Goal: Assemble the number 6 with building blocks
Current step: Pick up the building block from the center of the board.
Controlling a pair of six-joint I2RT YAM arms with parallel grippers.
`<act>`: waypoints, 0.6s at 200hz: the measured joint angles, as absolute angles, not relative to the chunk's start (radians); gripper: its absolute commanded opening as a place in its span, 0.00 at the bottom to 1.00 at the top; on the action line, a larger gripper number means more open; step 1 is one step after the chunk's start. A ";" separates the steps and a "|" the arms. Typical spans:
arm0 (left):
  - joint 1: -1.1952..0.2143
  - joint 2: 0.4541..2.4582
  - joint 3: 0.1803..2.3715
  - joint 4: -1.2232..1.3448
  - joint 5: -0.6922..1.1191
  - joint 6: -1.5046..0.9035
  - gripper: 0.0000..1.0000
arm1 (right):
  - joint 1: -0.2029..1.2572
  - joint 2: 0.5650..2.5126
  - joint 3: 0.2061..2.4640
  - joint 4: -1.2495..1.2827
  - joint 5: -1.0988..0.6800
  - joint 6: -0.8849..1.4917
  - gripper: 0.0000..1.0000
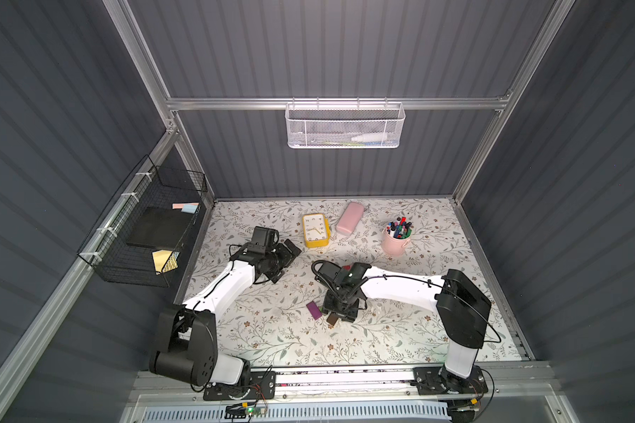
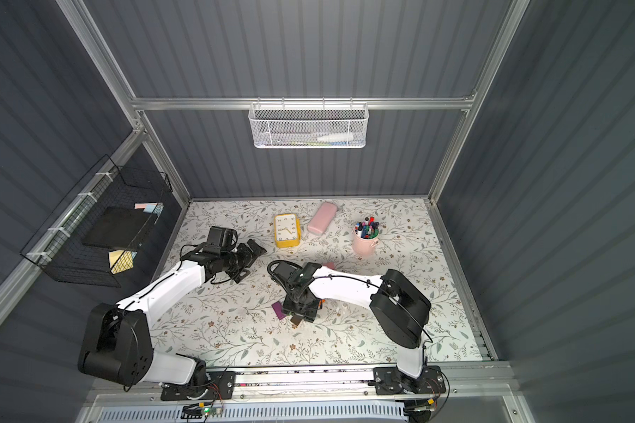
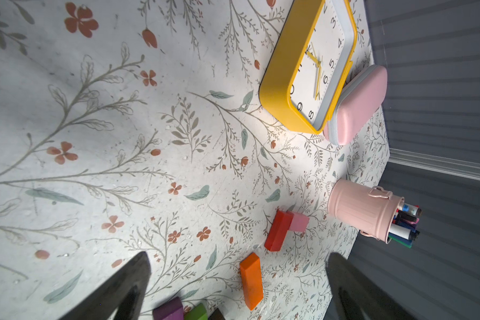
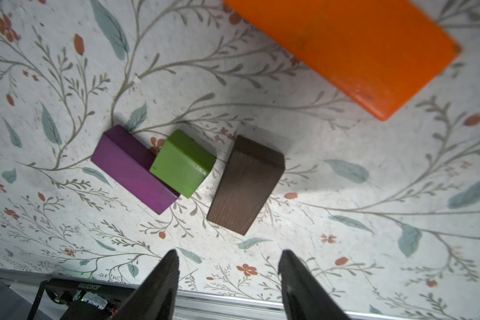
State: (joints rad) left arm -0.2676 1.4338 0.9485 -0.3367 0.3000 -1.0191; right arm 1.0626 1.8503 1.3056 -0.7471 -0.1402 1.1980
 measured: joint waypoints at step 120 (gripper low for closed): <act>-0.268 1.433 0.949 -0.344 0.344 -0.989 0.99 | 1.069 1.905 1.294 -0.726 -0.086 1.254 0.58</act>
State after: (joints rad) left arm -0.2676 1.4330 0.9489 -0.3443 0.3439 -0.9890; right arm 1.0691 1.9049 1.2942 -0.7258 -0.0864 1.2537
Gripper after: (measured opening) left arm 0.994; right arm 0.579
